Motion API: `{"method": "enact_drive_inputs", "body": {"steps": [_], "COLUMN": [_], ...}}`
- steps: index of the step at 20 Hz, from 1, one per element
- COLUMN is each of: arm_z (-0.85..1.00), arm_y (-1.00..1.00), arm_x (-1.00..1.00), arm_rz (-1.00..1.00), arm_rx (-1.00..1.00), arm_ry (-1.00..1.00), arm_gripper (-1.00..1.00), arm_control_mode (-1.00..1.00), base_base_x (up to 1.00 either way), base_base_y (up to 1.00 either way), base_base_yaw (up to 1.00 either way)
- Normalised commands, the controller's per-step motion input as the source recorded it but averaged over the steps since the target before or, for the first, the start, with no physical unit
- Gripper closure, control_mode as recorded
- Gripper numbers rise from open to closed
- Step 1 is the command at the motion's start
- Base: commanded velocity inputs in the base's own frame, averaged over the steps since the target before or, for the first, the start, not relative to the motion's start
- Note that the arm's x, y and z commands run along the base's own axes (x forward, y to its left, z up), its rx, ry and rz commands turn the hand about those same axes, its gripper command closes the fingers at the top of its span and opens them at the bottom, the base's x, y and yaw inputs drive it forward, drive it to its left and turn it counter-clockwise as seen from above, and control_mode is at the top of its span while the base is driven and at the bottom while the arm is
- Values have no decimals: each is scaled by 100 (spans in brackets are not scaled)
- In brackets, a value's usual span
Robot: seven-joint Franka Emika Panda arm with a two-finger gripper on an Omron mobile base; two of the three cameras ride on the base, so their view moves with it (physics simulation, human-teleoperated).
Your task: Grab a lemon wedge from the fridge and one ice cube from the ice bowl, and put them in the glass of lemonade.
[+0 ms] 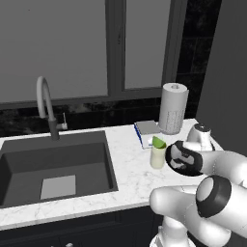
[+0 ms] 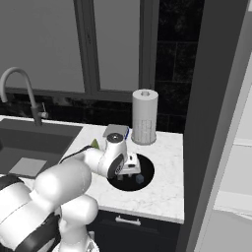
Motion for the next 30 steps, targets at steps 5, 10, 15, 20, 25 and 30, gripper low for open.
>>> {"method": "enact_drive_inputs", "body": {"steps": [5, 10, 15, 20, 25, 30], "arm_z": [-2, -13, -3, 1, 10, 0], "arm_y": [-3, -29, -13, 0, 0, -6], "arm_x": [41, 11, -1, -1, -14, 0], "arm_rz": [0, 0, 0, 0, 0, 0], "arm_rx": [0, 1, 2, 1, 0, 2], "arm_ry": [0, 0, 1, 0, 0, 0], "arm_gripper": [-100, -100, -100, -100, -100, -100], "arm_control_mode": [-100, -100, -100, -100, -100, -100], "base_base_x": [0, 0, 0, 0, 0, 0], "base_base_y": [0, 0, 0, 0, 0, 0], "base_base_yaw": [0, 0, 0, 0, 0, 0]}}
